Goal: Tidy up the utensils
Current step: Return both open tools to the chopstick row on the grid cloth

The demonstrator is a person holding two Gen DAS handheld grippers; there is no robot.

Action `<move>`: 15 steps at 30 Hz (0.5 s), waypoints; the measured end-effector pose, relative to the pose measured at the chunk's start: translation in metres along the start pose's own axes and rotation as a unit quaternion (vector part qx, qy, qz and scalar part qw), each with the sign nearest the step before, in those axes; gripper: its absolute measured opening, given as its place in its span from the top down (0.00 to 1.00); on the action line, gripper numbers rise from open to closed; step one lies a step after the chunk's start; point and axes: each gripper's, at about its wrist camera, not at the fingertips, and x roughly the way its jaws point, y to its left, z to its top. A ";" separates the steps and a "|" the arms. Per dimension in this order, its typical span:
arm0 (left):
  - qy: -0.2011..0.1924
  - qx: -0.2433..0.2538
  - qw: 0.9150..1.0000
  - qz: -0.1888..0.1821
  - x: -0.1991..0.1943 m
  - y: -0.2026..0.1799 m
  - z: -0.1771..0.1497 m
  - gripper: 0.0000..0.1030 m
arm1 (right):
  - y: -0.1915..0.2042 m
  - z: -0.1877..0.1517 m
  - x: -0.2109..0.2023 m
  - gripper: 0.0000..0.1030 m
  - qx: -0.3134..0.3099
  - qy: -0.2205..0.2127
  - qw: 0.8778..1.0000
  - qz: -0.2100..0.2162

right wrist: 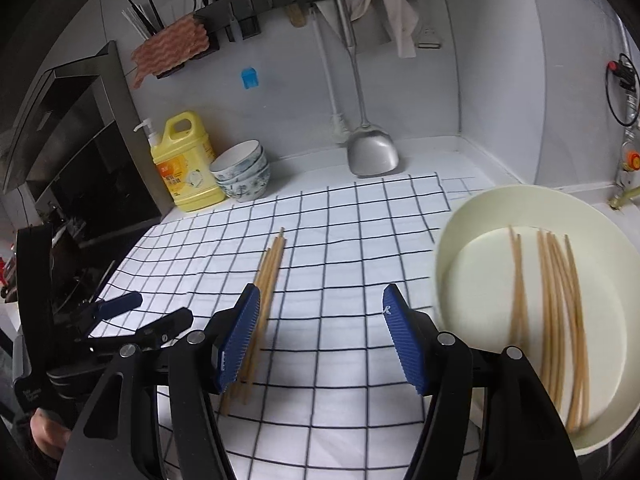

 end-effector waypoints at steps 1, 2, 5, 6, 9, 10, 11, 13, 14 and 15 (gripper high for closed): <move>-0.005 0.005 1.000 0.003 0.000 0.002 0.005 0.14 | 0.003 0.002 0.004 0.40 -0.002 0.001 1.000 -0.001; -0.009 0.010 1.000 0.007 0.000 0.005 0.011 0.13 | 0.006 0.005 0.009 0.40 -0.005 0.001 1.000 -0.005; -0.017 0.011 1.000 0.015 0.008 0.017 0.027 0.11 | 0.015 0.014 0.025 0.39 -0.019 0.001 1.000 -0.017; -0.018 0.008 1.000 0.015 0.013 0.021 0.032 0.11 | 0.015 0.016 0.030 0.39 -0.018 0.002 1.000 -0.020; -0.021 0.005 1.000 0.020 0.033 0.032 0.046 0.11 | 0.015 0.025 0.051 0.39 -0.007 0.010 1.000 -0.019; -0.022 0.003 0.999 0.028 0.043 0.037 0.049 0.11 | 0.015 0.027 0.055 0.39 -0.007 0.010 1.000 -0.021; -0.021 0.002 0.999 0.034 0.052 0.041 0.051 0.11 | 0.015 0.029 0.059 0.39 -0.007 0.009 1.000 -0.023; -0.014 -0.004 0.999 0.043 0.069 0.051 0.050 0.11 | 0.013 0.028 0.066 0.39 -0.006 0.014 1.000 -0.024; -0.009 -0.008 0.999 0.037 0.076 0.055 0.050 0.11 | 0.013 0.025 0.070 0.39 -0.006 0.018 1.000 -0.024; -0.003 -0.013 0.999 0.029 0.081 0.059 0.048 0.11 | 0.012 0.022 0.073 0.39 -0.008 0.024 0.999 -0.026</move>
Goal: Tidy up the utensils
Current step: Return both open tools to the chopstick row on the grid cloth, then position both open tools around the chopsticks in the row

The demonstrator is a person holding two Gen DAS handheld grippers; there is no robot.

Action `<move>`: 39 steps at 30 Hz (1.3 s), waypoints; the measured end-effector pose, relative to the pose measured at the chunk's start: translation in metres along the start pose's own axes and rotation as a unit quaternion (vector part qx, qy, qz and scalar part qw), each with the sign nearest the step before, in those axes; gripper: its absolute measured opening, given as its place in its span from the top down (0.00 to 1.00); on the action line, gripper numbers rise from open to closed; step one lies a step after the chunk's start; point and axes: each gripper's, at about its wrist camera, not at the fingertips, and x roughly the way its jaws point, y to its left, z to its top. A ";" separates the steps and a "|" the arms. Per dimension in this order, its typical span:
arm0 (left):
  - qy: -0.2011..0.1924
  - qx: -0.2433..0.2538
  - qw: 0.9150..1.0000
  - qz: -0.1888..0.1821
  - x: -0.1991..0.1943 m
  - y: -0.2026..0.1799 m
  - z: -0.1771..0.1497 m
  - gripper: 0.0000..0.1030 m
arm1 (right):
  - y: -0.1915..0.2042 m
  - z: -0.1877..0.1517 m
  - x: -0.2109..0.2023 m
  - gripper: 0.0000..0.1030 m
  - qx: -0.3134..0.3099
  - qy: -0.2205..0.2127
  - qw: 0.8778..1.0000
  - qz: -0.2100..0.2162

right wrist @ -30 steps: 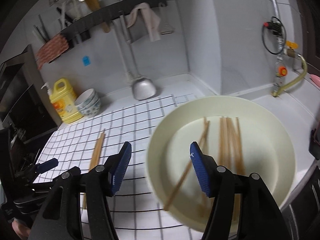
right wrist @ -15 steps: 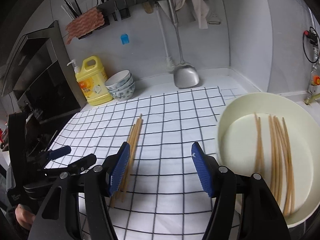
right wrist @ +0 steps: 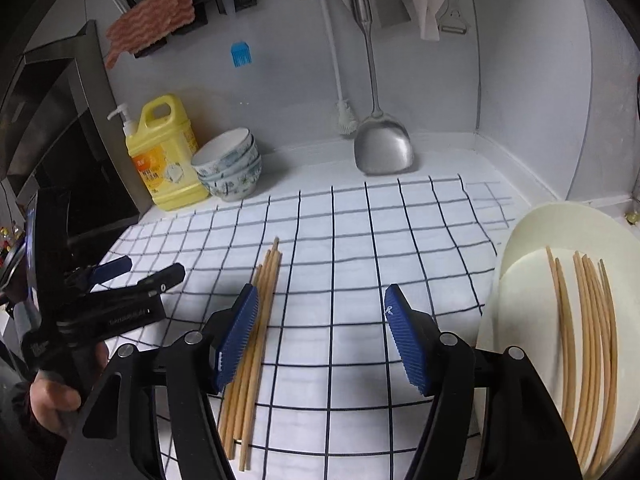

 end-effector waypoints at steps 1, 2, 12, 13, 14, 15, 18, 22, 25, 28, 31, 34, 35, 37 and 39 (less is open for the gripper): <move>0.003 -0.004 1.000 -0.005 0.003 0.002 -0.001 0.11 | 0.000 -0.004 0.004 0.39 -0.001 0.007 1.000 0.000; 0.006 -0.005 1.000 -0.007 0.006 0.003 -0.003 0.11 | 0.000 -0.007 0.007 0.39 -0.001 0.013 1.000 0.002; 0.038 0.014 0.999 -0.026 0.012 0.002 -0.014 0.11 | 0.016 -0.028 0.032 0.39 -0.027 0.064 0.998 0.009; 0.040 0.015 0.999 -0.020 0.013 0.003 -0.014 0.11 | 0.016 -0.029 0.033 0.39 -0.026 0.068 0.997 0.010; 0.044 0.014 0.999 -0.020 0.015 0.004 -0.014 0.11 | 0.016 -0.030 0.035 0.39 -0.027 0.073 0.997 0.012; 0.049 0.009 0.998 -0.024 0.016 0.006 -0.014 0.11 | 0.018 -0.031 0.037 0.39 -0.032 0.082 0.996 0.012; 0.062 -0.002 0.997 -0.044 0.020 0.009 -0.015 0.11 | 0.024 -0.035 0.043 0.37 -0.050 0.104 0.993 0.018; 0.066 -0.001 0.997 -0.049 0.020 0.007 -0.017 0.11 | 0.028 -0.039 0.047 0.36 -0.055 0.123 0.990 0.038; 0.066 0.001 0.997 -0.049 0.019 0.007 -0.017 0.11 | 0.032 -0.042 0.047 0.36 -0.070 0.127 0.989 0.038; 0.066 -0.002 0.996 -0.052 0.018 0.008 -0.017 0.11 | 0.034 -0.044 0.049 0.36 -0.083 0.130 0.988 0.026; 0.065 -0.005 0.997 -0.049 0.018 0.010 -0.017 0.11 | 0.035 -0.046 0.050 0.36 -0.087 0.136 0.987 0.024; 0.065 -0.006 0.997 -0.049 0.019 0.010 -0.017 0.11 | 0.039 -0.049 0.052 0.36 -0.102 0.139 0.985 0.015; 0.065 -0.004 0.997 -0.048 0.019 0.009 -0.017 0.11 | 0.040 -0.050 0.053 0.36 -0.108 0.141 0.984 0.008; 0.065 -0.002 0.997 -0.046 0.019 0.008 -0.017 0.11 | 0.041 -0.054 0.056 0.36 -0.119 0.145 0.982 -0.005; 0.065 0.000 0.997 -0.045 0.020 0.008 -0.017 0.11 | 0.040 -0.054 0.056 0.36 -0.120 0.146 0.982 -0.008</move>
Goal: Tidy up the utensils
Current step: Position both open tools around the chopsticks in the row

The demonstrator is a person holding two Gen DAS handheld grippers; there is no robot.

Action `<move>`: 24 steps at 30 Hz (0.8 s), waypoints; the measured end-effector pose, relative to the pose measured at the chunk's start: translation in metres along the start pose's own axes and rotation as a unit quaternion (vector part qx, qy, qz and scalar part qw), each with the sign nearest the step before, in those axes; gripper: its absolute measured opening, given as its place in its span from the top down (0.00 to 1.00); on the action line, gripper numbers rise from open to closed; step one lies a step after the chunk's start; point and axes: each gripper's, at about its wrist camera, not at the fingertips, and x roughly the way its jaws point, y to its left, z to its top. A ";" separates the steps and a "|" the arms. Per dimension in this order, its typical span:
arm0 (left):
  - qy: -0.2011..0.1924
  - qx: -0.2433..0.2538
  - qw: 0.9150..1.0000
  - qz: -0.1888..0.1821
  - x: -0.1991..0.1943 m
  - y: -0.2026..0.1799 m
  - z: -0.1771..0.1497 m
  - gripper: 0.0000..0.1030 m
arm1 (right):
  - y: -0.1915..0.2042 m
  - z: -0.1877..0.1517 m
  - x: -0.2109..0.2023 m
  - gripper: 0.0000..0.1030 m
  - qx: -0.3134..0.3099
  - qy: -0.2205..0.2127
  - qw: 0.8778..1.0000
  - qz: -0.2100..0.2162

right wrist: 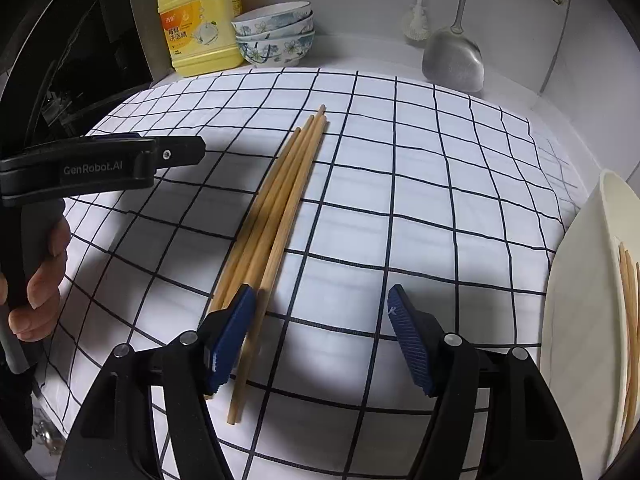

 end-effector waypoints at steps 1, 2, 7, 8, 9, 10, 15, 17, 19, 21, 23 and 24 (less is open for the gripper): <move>0.000 0.000 1.000 0.000 0.000 0.000 0.000 0.11 | -0.001 0.000 0.000 0.36 0.000 -0.001 1.000 -0.001; 0.000 0.000 1.000 0.000 0.000 0.000 0.000 0.11 | -0.001 -0.001 0.000 0.36 0.000 0.000 1.000 -0.004; -0.001 0.006 1.000 0.001 0.000 -0.002 -0.001 0.11 | 0.008 -0.003 0.003 0.36 -0.021 0.002 1.000 -0.020; -0.001 0.008 1.000 0.001 0.000 -0.003 -0.001 0.11 | 0.009 -0.004 0.002 0.36 -0.025 0.001 0.999 -0.023; -0.001 0.010 1.000 0.001 0.000 -0.004 -0.001 0.11 | 0.008 -0.004 0.002 0.36 -0.024 0.000 0.999 -0.024; 0.000 0.012 1.000 0.002 0.000 -0.005 -0.002 0.11 | 0.006 -0.003 0.003 0.36 -0.022 -0.001 0.999 -0.026; 0.008 0.030 1.000 0.005 0.002 -0.012 -0.005 0.11 | -0.020 -0.002 0.004 0.36 0.020 -0.009 0.999 -0.046; 0.015 0.046 0.999 0.005 0.005 -0.018 -0.008 0.11 | -0.027 -0.002 0.004 0.36 0.033 -0.012 0.998 -0.052; 0.021 0.061 0.998 0.008 0.008 -0.024 -0.011 0.11 | -0.033 -0.002 0.004 0.36 0.041 -0.013 0.997 -0.056; 0.024 0.073 0.997 0.012 0.010 -0.029 -0.014 0.11 | -0.035 -0.002 0.004 0.36 0.044 -0.013 0.997 -0.056; 0.026 0.080 0.996 0.014 0.011 -0.032 -0.016 0.11 | -0.035 -0.001 0.002 0.36 0.045 -0.017 0.997 -0.056; 0.027 0.081 0.996 0.013 0.012 -0.032 -0.016 0.11 | -0.035 -0.001 0.000 0.36 0.046 -0.020 0.997 -0.054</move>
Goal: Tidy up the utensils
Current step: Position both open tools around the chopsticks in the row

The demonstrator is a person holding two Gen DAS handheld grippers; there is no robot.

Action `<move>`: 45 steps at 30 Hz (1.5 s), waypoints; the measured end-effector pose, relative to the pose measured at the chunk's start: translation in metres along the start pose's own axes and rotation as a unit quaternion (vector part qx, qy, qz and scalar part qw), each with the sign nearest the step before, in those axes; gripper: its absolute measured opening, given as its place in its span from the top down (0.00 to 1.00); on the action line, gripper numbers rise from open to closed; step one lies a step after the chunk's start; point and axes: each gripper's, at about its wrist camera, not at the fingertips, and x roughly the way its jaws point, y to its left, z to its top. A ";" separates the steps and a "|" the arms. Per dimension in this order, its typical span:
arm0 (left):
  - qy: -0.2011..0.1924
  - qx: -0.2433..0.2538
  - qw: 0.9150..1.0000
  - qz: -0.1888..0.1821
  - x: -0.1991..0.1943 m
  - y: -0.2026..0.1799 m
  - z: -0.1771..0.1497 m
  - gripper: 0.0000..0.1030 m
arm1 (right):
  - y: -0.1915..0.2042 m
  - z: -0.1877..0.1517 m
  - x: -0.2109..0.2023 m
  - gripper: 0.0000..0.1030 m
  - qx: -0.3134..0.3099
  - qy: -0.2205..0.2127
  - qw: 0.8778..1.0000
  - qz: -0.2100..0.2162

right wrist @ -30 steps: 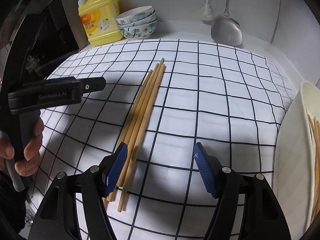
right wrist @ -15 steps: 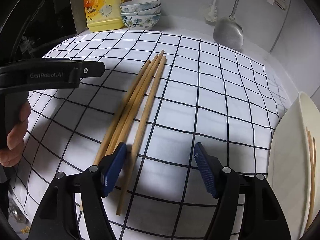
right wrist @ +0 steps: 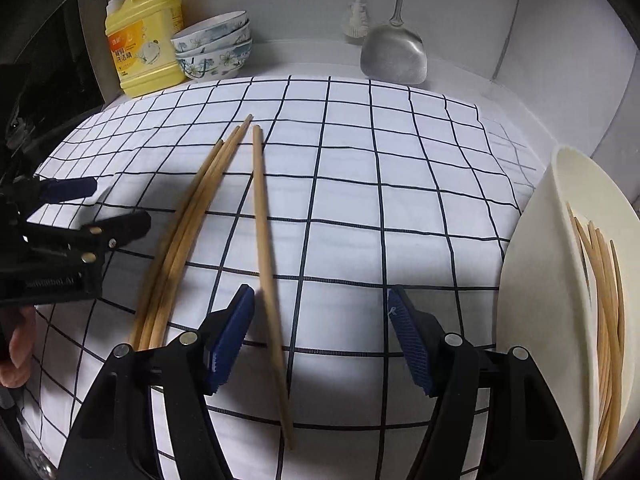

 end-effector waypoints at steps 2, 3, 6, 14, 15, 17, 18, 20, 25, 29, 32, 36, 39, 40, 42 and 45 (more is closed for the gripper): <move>0.005 0.000 1.000 -0.003 0.002 0.000 -0.001 0.11 | -0.001 0.001 -0.003 0.36 0.002 -0.004 1.000 0.000; 0.007 -0.001 1.000 -0.004 0.003 -0.001 -0.001 0.11 | -0.002 0.002 -0.004 0.36 0.005 -0.006 1.000 0.000; 0.013 0.001 1.000 -0.006 0.006 -0.001 -0.002 0.11 | -0.005 0.004 -0.005 0.36 0.011 -0.007 1.000 0.001; 0.010 0.014 1.000 0.005 0.007 -0.007 -0.003 0.10 | -0.012 0.004 -0.005 0.36 0.025 -0.008 1.000 0.006; 0.009 0.015 1.000 0.006 0.007 -0.007 -0.003 0.10 | -0.012 0.004 -0.005 0.36 0.025 -0.007 1.000 0.006; 0.008 0.018 1.000 0.010 0.007 -0.007 -0.003 0.08 | -0.011 0.004 -0.005 0.36 0.025 -0.007 1.000 0.005; 0.007 0.020 1.000 0.011 0.007 -0.007 -0.003 0.08 | -0.011 0.004 -0.005 0.36 0.026 -0.007 1.000 0.005; 0.002 0.029 0.999 0.020 0.006 -0.009 -0.004 0.07 | -0.011 0.004 -0.005 0.36 0.025 -0.007 1.000 0.004; -0.016 0.056 0.996 0.065 0.003 -0.014 -0.003 0.07 | -0.013 0.004 -0.005 0.36 0.027 -0.008 1.000 0.003; -0.022 0.061 0.994 0.083 0.003 -0.012 -0.001 0.06 | -0.013 0.004 -0.005 0.36 0.027 -0.008 1.000 0.004; -0.022 0.052 0.996 0.072 0.002 -0.008 0.001 0.08 | -0.013 0.004 -0.006 0.36 0.027 -0.010 1.000 0.005; -0.012 0.023 1.000 0.009 -0.002 -0.001 0.001 0.08 | -0.014 0.005 -0.008 0.36 0.032 -0.012 0.999 0.013; -0.002 0.006 1.000 -0.026 -0.003 0.002 0.002 0.08 | -0.014 0.005 -0.009 0.36 0.032 -0.012 0.999 0.015; 0.004 0.001 0.999 -0.037 -0.002 0.004 0.002 0.08 | -0.014 0.005 -0.009 0.36 0.032 -0.012 0.999 0.016; 0.013 -0.009 0.998 -0.058 -0.001 0.006 0.002 0.08 | -0.015 0.005 -0.009 0.36 0.034 -0.012 0.999 0.019; 0.033 -0.024 0.995 -0.088 0.004 0.009 0.001 0.08 | -0.015 0.005 -0.011 0.36 0.034 -0.010 0.999 0.025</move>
